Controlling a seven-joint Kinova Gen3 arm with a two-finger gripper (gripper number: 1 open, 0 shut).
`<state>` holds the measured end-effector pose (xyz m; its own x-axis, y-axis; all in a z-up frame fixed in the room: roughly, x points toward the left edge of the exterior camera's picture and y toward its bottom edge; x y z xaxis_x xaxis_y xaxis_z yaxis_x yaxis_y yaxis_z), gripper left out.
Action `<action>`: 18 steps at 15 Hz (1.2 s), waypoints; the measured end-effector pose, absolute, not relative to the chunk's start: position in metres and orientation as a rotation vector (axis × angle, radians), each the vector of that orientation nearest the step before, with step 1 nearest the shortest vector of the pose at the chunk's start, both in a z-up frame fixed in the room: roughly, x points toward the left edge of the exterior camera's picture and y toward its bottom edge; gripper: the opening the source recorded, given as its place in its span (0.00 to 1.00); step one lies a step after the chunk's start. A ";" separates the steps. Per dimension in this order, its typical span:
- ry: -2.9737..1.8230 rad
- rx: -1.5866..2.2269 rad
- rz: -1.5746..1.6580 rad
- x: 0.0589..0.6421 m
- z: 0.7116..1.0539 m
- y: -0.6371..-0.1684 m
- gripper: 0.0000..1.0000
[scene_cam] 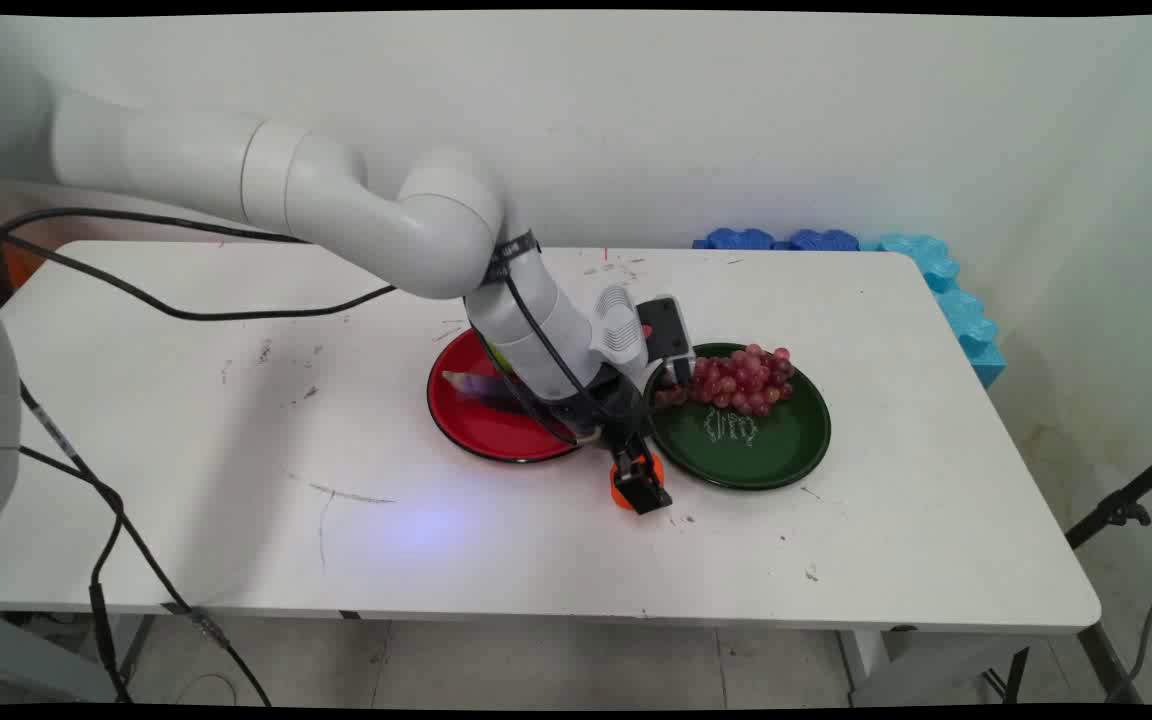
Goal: Pick up the eggplant from the red plate
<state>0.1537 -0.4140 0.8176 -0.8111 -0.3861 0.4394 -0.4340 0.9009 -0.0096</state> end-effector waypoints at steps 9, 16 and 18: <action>-2.632 0.494 0.189 0.186 0.884 -0.425 1.00; -2.713 0.358 0.216 0.252 0.902 -0.440 1.00; -2.730 0.337 0.223 0.267 0.890 -0.447 1.00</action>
<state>0.2672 -0.4466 0.8905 -0.8994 -0.2025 0.3874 -0.2628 0.9587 -0.1090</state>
